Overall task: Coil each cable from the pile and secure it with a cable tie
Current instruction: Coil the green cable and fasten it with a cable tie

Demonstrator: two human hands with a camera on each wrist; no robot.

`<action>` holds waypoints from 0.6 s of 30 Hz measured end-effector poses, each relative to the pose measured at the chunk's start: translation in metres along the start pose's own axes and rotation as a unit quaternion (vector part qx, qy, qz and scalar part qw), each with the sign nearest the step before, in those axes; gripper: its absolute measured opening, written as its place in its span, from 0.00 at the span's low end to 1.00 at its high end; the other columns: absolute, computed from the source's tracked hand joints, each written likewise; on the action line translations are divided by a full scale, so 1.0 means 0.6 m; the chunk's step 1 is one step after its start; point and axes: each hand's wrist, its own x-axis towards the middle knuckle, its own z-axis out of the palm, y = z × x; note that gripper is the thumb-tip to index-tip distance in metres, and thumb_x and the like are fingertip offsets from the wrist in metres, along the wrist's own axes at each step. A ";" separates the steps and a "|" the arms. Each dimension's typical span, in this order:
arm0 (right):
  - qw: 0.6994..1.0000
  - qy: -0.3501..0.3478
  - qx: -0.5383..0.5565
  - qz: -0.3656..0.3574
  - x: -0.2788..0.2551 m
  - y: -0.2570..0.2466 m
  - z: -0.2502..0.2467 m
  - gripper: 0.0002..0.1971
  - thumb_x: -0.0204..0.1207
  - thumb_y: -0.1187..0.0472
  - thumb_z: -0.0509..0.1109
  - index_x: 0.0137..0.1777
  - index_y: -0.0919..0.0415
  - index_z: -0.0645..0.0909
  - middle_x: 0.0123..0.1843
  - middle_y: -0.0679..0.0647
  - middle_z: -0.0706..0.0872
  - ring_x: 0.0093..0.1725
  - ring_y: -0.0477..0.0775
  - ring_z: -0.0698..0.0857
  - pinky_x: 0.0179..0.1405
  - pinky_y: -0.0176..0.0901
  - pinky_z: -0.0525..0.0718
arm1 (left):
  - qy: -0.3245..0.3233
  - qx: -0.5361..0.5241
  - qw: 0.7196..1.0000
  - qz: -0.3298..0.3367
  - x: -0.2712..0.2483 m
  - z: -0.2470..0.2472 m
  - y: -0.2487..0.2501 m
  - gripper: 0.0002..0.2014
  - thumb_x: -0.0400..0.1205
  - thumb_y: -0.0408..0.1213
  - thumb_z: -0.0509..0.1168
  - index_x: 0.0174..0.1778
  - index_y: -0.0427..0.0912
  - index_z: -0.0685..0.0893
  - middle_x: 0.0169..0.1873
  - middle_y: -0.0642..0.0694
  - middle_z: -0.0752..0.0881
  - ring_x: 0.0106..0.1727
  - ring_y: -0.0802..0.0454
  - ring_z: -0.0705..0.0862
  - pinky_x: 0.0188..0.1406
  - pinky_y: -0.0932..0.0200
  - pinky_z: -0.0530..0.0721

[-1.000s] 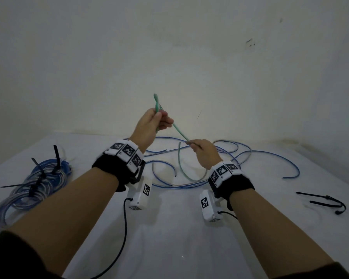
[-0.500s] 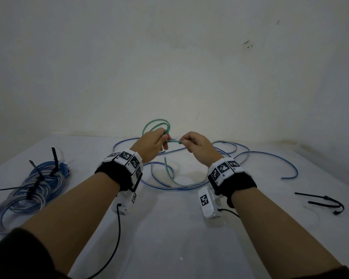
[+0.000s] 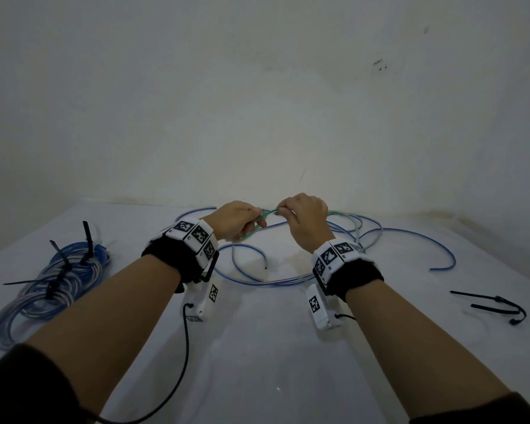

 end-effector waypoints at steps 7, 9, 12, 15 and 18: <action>0.996 -0.051 0.077 0.010 0.003 -0.019 0.002 0.15 0.85 0.60 0.55 0.59 0.61 0.83 0.52 0.59 0.85 0.57 0.62 0.80 0.68 0.54 0.65 | -0.034 -0.060 0.997 -0.029 -0.014 -0.013 0.013 0.19 0.88 0.39 0.50 0.32 0.39 0.74 0.13 0.57 0.65 0.14 0.60 0.61 0.14 0.69 0.59; 0.981 -0.058 0.183 0.012 -0.005 -0.034 0.002 0.14 0.84 0.61 0.57 0.65 0.63 0.77 0.48 0.56 0.83 0.53 0.59 0.80 0.62 0.53 0.71 | -0.001 -0.089 0.996 -0.017 -0.017 -0.018 0.012 0.19 0.88 0.41 0.50 0.32 0.40 0.73 0.13 0.57 0.65 0.14 0.60 0.62 0.15 0.69 0.60; 0.960 -0.063 0.272 0.025 -0.010 -0.058 0.004 0.10 0.85 0.61 0.57 0.60 0.62 0.75 0.39 0.57 0.79 0.42 0.61 0.78 0.46 0.49 0.76 | 0.050 -0.145 0.988 -0.017 -0.024 -0.031 0.008 0.20 0.88 0.43 0.51 0.32 0.41 0.74 0.13 0.56 0.66 0.14 0.60 0.63 0.16 0.70 0.62; 0.953 -0.041 0.300 0.024 -0.003 -0.078 0.010 0.07 0.85 0.63 0.55 0.49 0.61 0.74 0.35 0.47 0.76 0.38 0.50 0.76 0.38 0.36 0.72 | 0.070 -0.200 0.977 -0.031 -0.030 -0.045 0.003 0.22 0.88 0.47 0.51 0.31 0.41 0.74 0.13 0.56 0.65 0.14 0.60 0.63 0.15 0.70 0.62; 0.945 -0.001 0.325 0.032 0.010 -0.094 0.021 0.11 0.85 0.65 0.55 0.48 0.67 0.78 0.37 0.44 0.76 0.38 0.43 0.74 0.38 0.29 0.69 | 0.058 -0.278 0.956 -0.069 -0.041 -0.062 -0.002 0.21 0.87 0.42 0.45 0.31 0.39 0.73 0.13 0.53 0.65 0.14 0.58 0.63 0.15 0.70 0.61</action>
